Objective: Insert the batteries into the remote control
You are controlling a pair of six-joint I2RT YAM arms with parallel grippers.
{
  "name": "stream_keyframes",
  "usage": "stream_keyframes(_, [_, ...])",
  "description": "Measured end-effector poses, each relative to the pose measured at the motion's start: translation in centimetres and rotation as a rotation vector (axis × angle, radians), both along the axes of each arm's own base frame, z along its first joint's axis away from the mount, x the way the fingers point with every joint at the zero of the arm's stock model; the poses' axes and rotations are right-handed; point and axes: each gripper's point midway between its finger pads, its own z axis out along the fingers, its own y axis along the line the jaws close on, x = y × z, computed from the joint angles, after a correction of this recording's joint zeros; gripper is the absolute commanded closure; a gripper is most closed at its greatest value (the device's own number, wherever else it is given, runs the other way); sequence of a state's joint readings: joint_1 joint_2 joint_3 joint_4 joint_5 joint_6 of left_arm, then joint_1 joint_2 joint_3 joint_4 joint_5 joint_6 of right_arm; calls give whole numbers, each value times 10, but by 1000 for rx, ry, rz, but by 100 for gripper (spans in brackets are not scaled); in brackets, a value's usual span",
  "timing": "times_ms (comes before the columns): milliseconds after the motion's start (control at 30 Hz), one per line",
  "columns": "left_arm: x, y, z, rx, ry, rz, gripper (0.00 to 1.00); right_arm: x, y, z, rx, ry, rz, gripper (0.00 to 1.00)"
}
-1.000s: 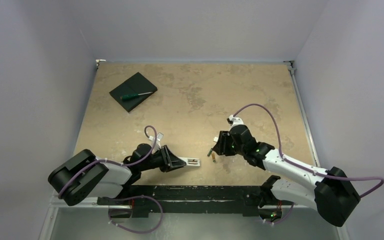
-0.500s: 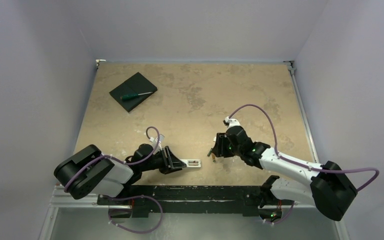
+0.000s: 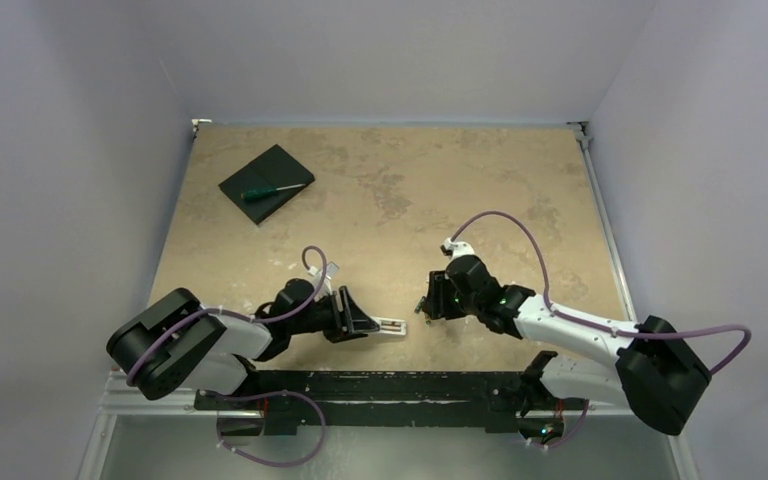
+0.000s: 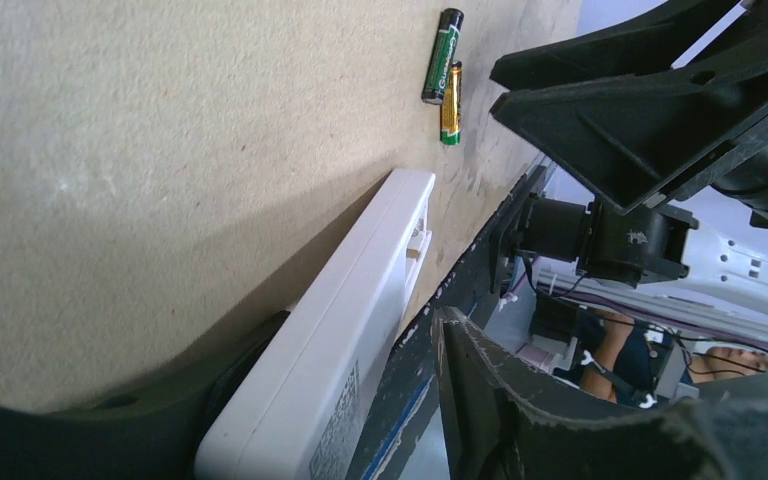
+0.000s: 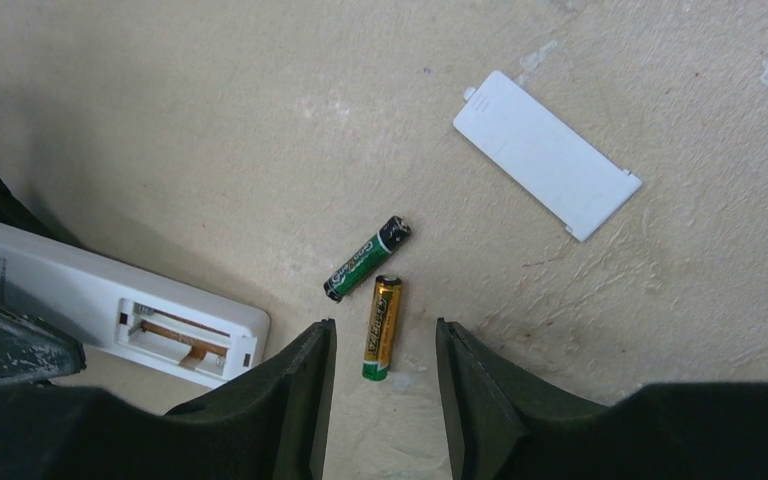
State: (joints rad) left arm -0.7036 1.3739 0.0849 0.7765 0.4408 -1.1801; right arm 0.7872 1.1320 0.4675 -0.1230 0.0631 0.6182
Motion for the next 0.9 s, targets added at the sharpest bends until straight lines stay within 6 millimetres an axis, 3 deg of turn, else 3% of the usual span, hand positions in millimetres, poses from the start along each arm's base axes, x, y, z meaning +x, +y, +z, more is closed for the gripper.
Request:
stream_keyframes(467, [15,-9,3,95,-40,-58,36,-13,3,-17,-100,31,47,55])
stream_keyframes(900, [26,6,1,262,-38,-23,35,-11,10,-17,-132,21,57,59])
